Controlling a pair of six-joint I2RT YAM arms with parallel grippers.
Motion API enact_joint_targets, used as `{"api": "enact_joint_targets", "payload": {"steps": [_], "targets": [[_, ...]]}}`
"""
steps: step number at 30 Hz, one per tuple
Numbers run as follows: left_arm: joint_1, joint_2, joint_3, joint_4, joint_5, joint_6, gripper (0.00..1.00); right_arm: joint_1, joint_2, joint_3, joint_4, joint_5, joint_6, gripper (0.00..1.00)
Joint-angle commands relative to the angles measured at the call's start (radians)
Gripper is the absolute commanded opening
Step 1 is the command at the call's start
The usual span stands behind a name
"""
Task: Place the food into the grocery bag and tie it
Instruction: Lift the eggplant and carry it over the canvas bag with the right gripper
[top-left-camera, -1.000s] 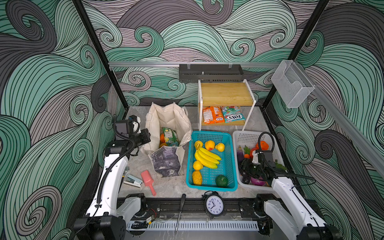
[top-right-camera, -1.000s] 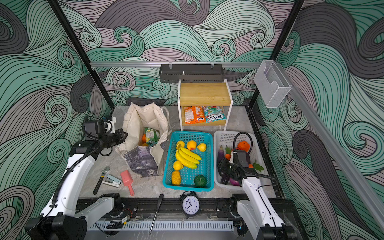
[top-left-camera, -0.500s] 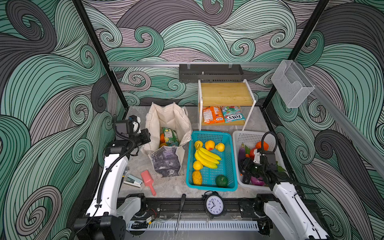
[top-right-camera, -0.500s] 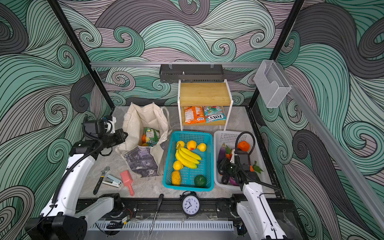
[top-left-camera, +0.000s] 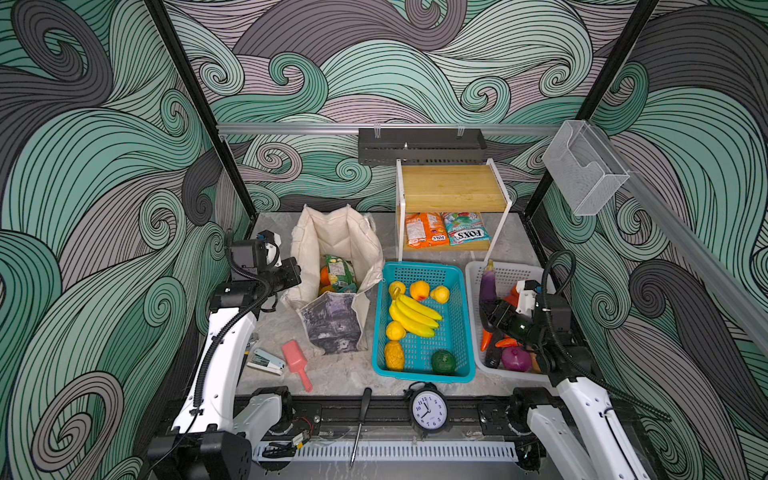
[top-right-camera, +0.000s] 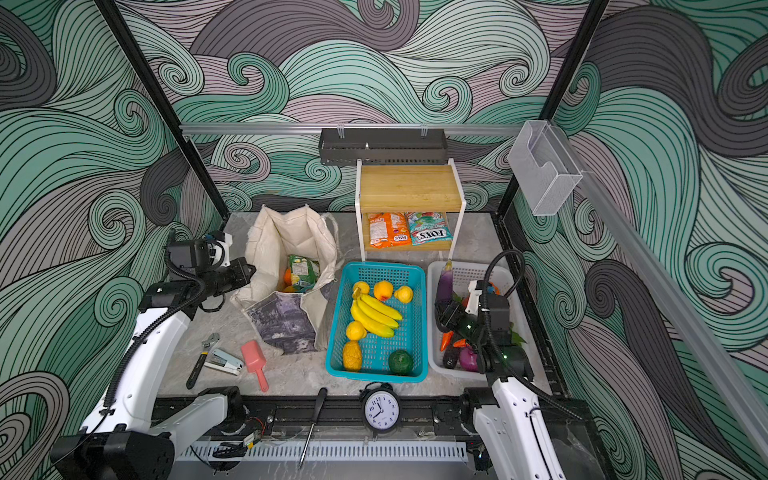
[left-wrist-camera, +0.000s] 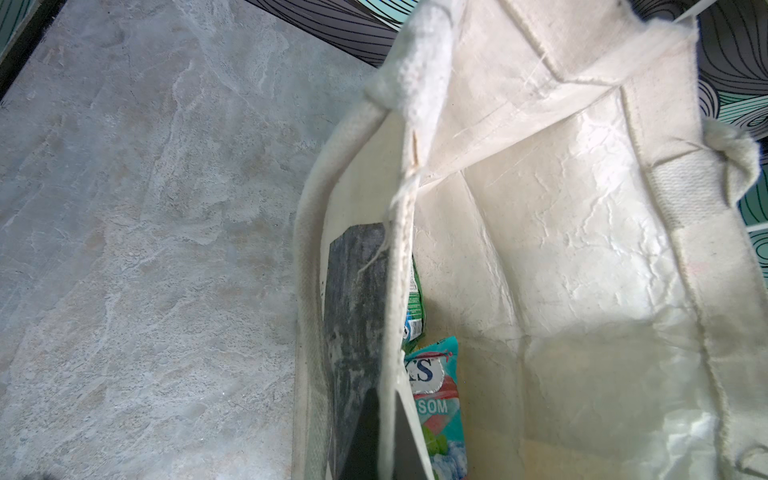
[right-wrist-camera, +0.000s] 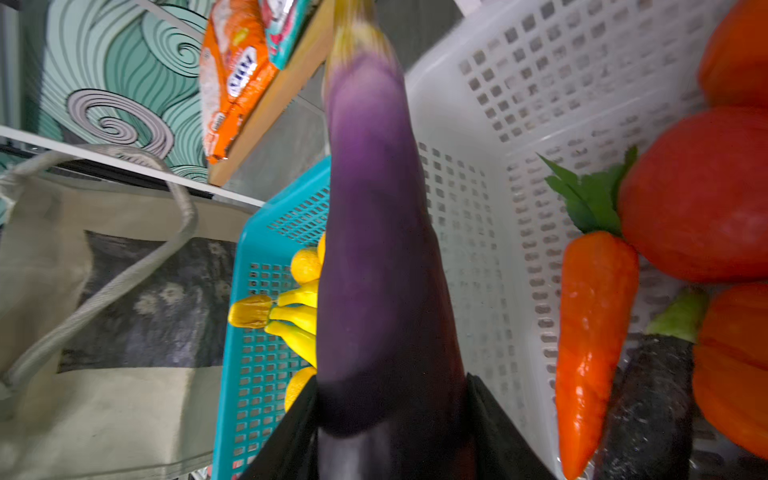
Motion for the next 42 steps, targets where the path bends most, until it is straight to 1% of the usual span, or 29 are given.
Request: {"api": "enact_joint_targets", "payload": {"steps": [1, 3, 6, 8, 12, 14, 17, 20, 23, 27, 31, 33, 34, 37, 39, 42], "targets": [[0.004, -0.008, 0.003, -0.009, 0.024, 0.006, 0.0, 0.0, 0.006, 0.045, 0.102, -0.099, 0.037, 0.46], [0.004, -0.012, 0.001, -0.005, 0.032, 0.005, 0.0, 0.009, 0.016, 0.041, 0.208, -0.13, 0.085, 0.44], [0.004, -0.013, 0.001, -0.008, 0.031, 0.006, 0.0, 0.064, 0.052, 0.087, 0.266, -0.133, 0.106, 0.43], [0.004, -0.013, 0.001, -0.007, 0.035, 0.005, 0.0, 0.134, 0.087, 0.139, 0.277, -0.096, 0.08, 0.43], [0.004, -0.007, 0.001, -0.007, 0.045, 0.002, 0.0, 0.318, 0.183, 0.269, 0.282, -0.004, 0.036, 0.43], [0.003, -0.01, -0.001, -0.002, 0.052, -0.001, 0.0, 0.395, 0.247, 0.323, 0.312, 0.018, 0.031, 0.43], [0.004, -0.007, -0.003, 0.001, 0.053, -0.002, 0.0, 0.521, 0.386, 0.436, 0.326, 0.041, 0.006, 0.43], [0.004, -0.004, -0.003, 0.0, 0.06, -0.004, 0.0, 0.632, 0.527, 0.563, 0.348, 0.02, -0.029, 0.43], [0.004, 0.001, -0.004, 0.002, 0.053, -0.004, 0.0, 0.721, 0.658, 0.691, 0.344, 0.02, -0.047, 0.44], [0.003, -0.01, -0.004, 0.012, 0.072, -0.009, 0.0, 0.789, 0.842, 0.889, 0.251, 0.022, -0.043, 0.44], [0.002, -0.017, -0.01, 0.02, 0.07, -0.005, 0.0, 0.817, 1.0, 1.011, 0.259, 0.014, -0.012, 0.44], [0.002, -0.017, -0.013, 0.025, 0.076, -0.006, 0.0, 0.824, 1.081, 1.093, 0.206, 0.022, -0.016, 0.44], [0.002, -0.015, -0.013, 0.028, 0.08, -0.006, 0.0, 0.83, 1.122, 1.143, 0.15, 0.033, -0.023, 0.43], [0.002, -0.008, -0.011, 0.024, 0.084, -0.005, 0.0, 0.861, 1.21, 1.246, 0.014, 0.075, -0.066, 0.42], [0.002, -0.01, -0.013, 0.026, 0.084, -0.005, 0.0, 0.88, 1.237, 1.26, -0.027, 0.122, -0.085, 0.42], [0.002, -0.007, -0.011, 0.024, 0.084, -0.007, 0.0, 0.892, 1.262, 1.266, -0.095, 0.223, -0.088, 0.42]]}}
